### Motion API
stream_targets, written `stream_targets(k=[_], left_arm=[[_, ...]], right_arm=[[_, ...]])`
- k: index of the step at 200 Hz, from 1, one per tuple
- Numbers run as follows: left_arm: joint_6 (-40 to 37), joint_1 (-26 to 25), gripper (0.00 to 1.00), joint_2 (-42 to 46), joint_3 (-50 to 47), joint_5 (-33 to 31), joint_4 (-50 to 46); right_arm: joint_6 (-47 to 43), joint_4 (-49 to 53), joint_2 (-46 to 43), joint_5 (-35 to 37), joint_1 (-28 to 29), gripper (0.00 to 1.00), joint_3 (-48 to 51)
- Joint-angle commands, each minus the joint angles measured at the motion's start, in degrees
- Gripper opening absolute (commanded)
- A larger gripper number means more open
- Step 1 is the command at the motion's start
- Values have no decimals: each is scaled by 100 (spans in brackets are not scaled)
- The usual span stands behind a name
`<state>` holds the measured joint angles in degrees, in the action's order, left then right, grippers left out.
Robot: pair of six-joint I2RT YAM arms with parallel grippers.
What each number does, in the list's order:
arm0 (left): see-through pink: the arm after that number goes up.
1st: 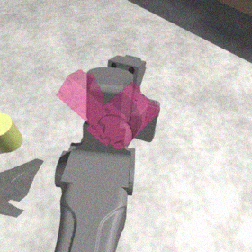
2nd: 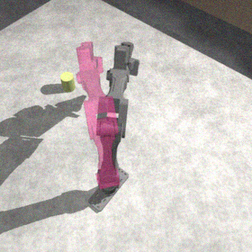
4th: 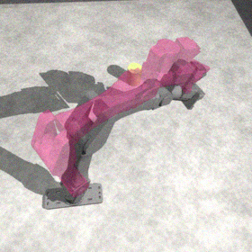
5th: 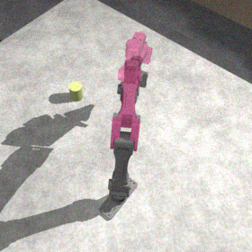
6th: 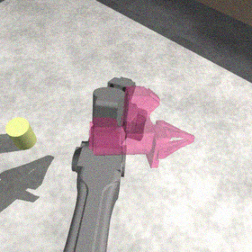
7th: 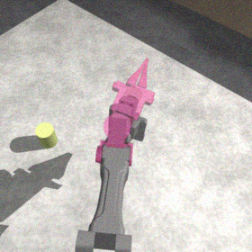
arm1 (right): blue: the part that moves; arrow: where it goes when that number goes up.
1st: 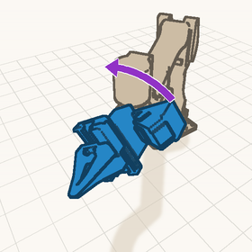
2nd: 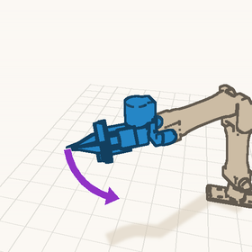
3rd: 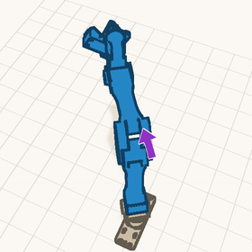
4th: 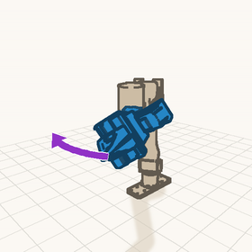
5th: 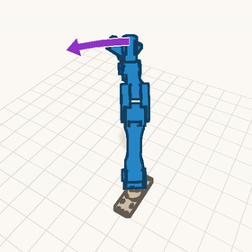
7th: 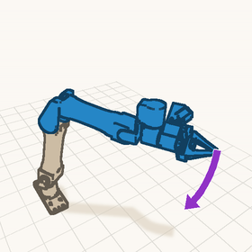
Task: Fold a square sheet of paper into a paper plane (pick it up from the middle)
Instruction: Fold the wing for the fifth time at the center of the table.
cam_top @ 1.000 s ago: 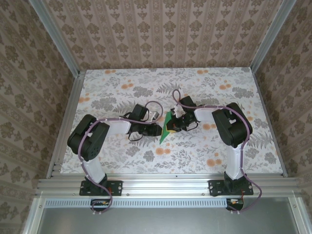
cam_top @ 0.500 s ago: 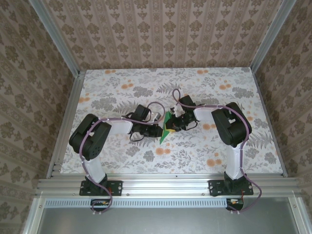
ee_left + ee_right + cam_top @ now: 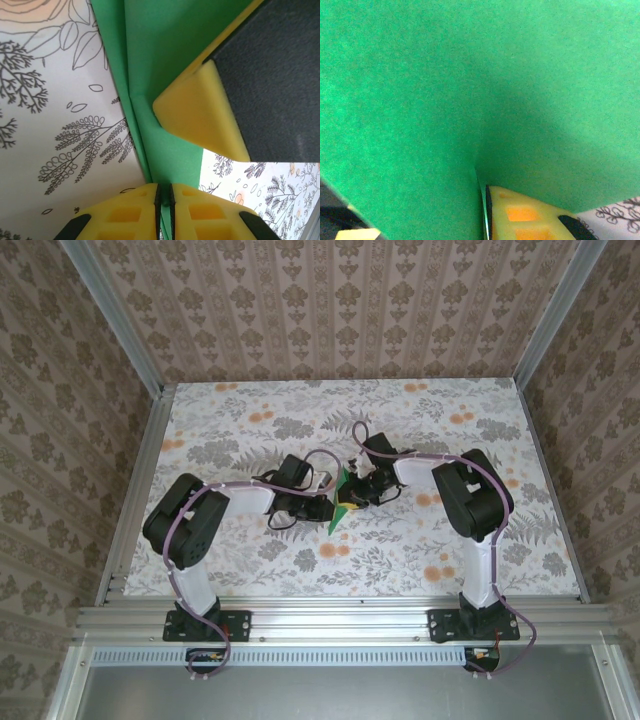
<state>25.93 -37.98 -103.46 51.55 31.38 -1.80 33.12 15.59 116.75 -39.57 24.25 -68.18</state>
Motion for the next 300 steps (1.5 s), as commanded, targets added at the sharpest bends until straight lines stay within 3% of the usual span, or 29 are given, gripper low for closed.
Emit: stream_targets(k=[1,122,208,257,300], left_arm=[[-164,-57,16,-140,150,-95,-262],[-567,-438,17,-173,311,-826,-958],[-959,-1038,18,-322,685,-2291,-1896],[-738,-945,26,362,639,-1633,-1609],[-69,-507,23,843,297,-745,-721]], right_arm=[[124,777,580,1386,-13,16,130],[326,796,713,1610,28,14,126],[400,770,726,1665,21,14,147],[388,771,705,1672,20,14,164],[390,726,735,1632,23,14,168]])
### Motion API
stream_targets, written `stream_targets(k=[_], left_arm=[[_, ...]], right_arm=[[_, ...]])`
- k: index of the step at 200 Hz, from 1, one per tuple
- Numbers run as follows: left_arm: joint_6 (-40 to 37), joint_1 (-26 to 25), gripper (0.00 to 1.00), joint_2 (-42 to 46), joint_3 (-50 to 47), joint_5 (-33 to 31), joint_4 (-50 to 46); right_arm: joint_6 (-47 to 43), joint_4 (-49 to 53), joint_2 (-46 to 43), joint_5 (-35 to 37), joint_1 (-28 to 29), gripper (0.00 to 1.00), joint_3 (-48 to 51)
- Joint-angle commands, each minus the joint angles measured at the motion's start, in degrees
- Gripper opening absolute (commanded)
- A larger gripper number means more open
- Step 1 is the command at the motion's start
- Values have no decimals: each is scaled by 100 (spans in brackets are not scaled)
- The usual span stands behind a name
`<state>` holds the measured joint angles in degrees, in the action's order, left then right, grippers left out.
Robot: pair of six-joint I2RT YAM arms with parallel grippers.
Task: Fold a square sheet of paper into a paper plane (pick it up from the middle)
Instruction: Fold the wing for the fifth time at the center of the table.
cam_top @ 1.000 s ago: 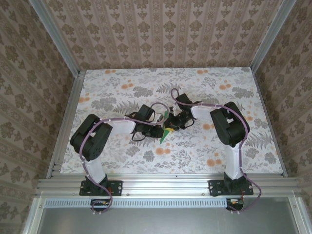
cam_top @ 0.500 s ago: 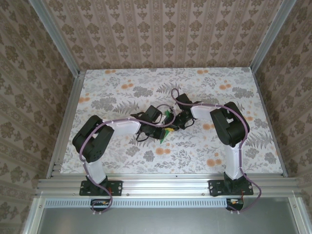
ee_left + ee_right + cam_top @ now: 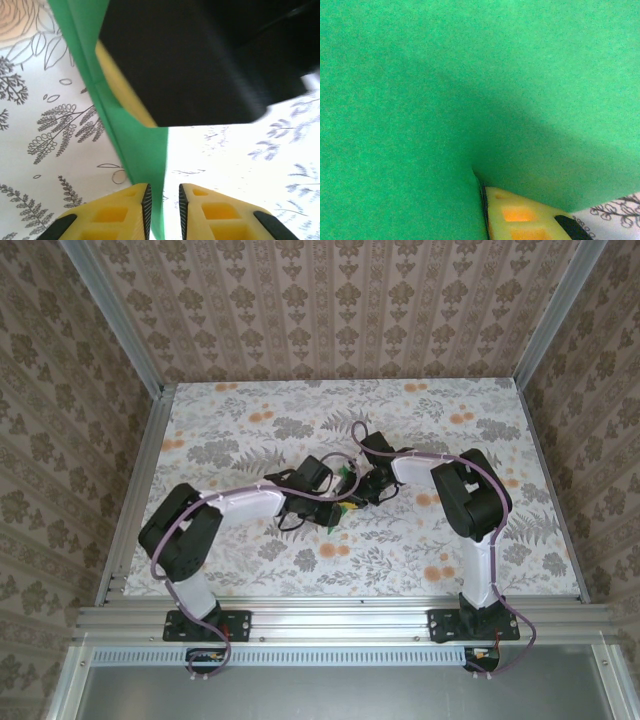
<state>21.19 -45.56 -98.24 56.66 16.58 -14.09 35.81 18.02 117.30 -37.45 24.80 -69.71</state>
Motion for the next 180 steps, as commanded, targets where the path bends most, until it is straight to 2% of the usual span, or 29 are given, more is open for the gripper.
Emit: stream_targets(k=[1,20,74,108,180], left_arm=[[426,268,23,317,-220,773,532],[622,355,18,210,-305,1102,829],[623,375,12,-349,-325,1226,895],[490,364,11,-343,-416,901,776],[487,368,14,-511,-476,1151,921]], right_arm=[[120,483,676,1423,-30,13,319],[119,477,683,1415,-36,13,333],[122,480,716,1397,-31,13,318],[124,484,716,1398,-31,13,310],[122,501,733,1407,-32,13,283]])
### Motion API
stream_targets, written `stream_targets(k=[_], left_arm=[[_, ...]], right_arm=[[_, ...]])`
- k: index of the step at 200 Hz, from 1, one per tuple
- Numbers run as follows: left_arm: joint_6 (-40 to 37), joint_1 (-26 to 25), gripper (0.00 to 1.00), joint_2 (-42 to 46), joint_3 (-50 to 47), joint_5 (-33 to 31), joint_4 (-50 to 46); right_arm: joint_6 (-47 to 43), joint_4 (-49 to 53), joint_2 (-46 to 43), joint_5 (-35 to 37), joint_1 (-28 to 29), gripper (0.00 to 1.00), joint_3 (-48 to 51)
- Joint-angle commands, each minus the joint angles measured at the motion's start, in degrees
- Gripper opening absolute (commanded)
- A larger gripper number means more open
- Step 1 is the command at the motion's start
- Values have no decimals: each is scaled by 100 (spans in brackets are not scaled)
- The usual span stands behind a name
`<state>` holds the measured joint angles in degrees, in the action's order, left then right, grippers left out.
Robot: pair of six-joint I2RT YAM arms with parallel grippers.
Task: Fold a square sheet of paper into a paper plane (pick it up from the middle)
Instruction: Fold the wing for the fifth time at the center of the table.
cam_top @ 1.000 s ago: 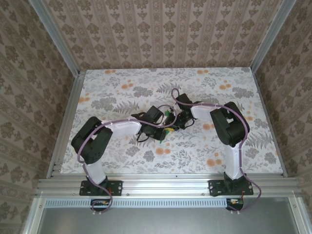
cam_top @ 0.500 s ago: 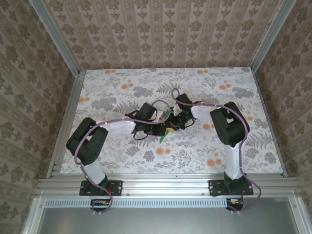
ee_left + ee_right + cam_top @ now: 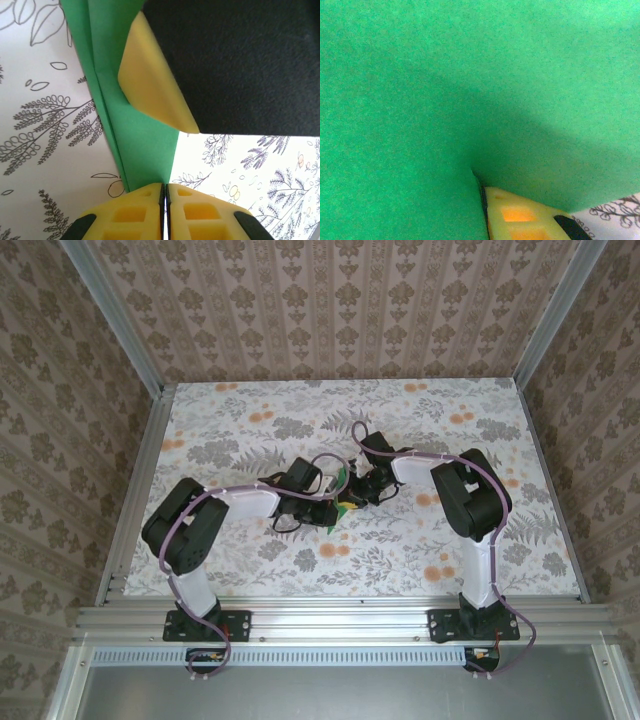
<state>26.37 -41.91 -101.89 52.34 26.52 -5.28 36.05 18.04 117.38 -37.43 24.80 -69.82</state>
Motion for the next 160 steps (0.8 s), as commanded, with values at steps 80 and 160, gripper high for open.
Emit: stream_targets(k=[80,160], left_arm=[[-111,9,16,-269,6,81,-131],[-257,0,13,134,-371,318,-210]], right_arm=[[105,498,739,1423,-36,13,307],[103,520,786,1440,-33,13,295]])
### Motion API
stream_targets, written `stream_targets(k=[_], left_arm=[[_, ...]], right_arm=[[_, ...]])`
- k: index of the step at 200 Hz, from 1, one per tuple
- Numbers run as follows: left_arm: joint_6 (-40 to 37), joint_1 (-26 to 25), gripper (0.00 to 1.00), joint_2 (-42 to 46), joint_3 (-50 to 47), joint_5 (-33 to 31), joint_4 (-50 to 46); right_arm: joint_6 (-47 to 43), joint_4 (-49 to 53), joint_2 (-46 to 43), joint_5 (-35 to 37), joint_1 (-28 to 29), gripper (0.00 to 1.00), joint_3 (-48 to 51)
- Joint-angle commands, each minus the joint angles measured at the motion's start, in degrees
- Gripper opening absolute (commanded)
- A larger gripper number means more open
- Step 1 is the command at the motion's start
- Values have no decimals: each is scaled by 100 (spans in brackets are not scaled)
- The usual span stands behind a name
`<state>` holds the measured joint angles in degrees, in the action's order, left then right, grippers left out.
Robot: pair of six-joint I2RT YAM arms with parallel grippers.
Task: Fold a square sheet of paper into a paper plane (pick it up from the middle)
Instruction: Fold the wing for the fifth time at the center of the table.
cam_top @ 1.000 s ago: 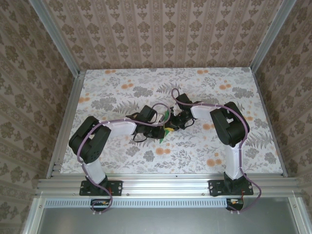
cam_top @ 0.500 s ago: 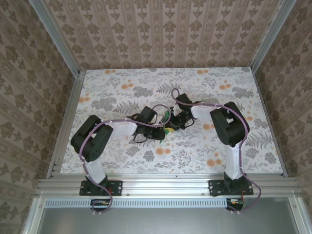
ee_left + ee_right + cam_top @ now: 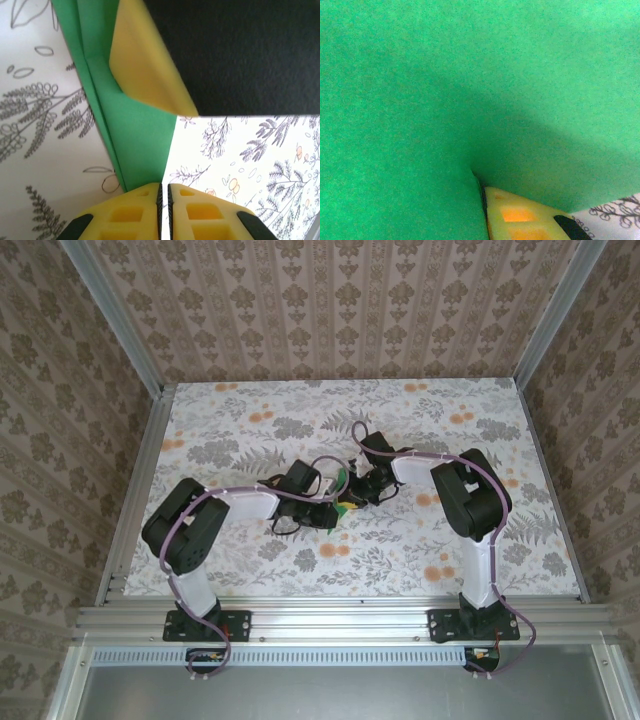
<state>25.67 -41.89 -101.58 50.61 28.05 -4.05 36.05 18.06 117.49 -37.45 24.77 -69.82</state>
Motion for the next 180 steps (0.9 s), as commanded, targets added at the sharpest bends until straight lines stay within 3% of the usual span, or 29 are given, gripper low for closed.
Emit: stream_targets(k=[1,180], left_arm=[[-190,1,13,103,-200,165,-337],[-438,-212,12,261,-456,132,-770]], right_arm=[[104,516,780,1442,-28,13,294],[105,574,815,1469,-34,13,239]])
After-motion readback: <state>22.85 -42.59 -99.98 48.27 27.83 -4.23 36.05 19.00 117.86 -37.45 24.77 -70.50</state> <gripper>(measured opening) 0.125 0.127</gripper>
